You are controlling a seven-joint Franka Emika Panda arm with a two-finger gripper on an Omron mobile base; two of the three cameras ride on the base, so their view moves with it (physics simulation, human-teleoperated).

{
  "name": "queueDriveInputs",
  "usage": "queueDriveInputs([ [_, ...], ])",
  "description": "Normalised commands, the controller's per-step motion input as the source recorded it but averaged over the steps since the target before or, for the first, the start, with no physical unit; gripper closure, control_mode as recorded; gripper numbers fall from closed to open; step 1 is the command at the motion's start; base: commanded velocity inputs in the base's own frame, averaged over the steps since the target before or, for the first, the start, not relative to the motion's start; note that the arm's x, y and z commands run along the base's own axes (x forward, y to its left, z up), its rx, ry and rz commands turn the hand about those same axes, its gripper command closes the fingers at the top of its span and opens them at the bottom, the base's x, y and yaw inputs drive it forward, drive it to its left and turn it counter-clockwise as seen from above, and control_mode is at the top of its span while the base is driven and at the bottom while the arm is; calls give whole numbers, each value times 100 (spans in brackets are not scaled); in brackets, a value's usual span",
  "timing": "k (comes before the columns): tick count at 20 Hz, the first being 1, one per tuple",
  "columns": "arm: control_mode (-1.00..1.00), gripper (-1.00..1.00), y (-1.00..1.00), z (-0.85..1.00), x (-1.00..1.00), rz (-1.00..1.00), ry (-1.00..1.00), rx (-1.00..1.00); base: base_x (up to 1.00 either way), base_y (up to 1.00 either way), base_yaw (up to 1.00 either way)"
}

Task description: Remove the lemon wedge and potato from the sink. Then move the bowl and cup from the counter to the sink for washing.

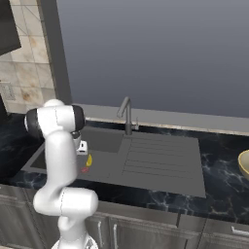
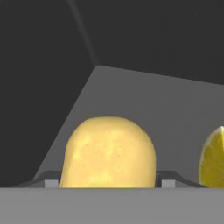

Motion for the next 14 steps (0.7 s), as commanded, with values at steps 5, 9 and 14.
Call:
queueDriveInputs([
  [5,-100,100,-4,31,-13,3,3,-1,0,0,0],
  [9,-100,100,-1,35,-13,4,0,-5,0,0,0],
  [14,-100,100,0,36,-10,1,2,-4,0,0,0],
])
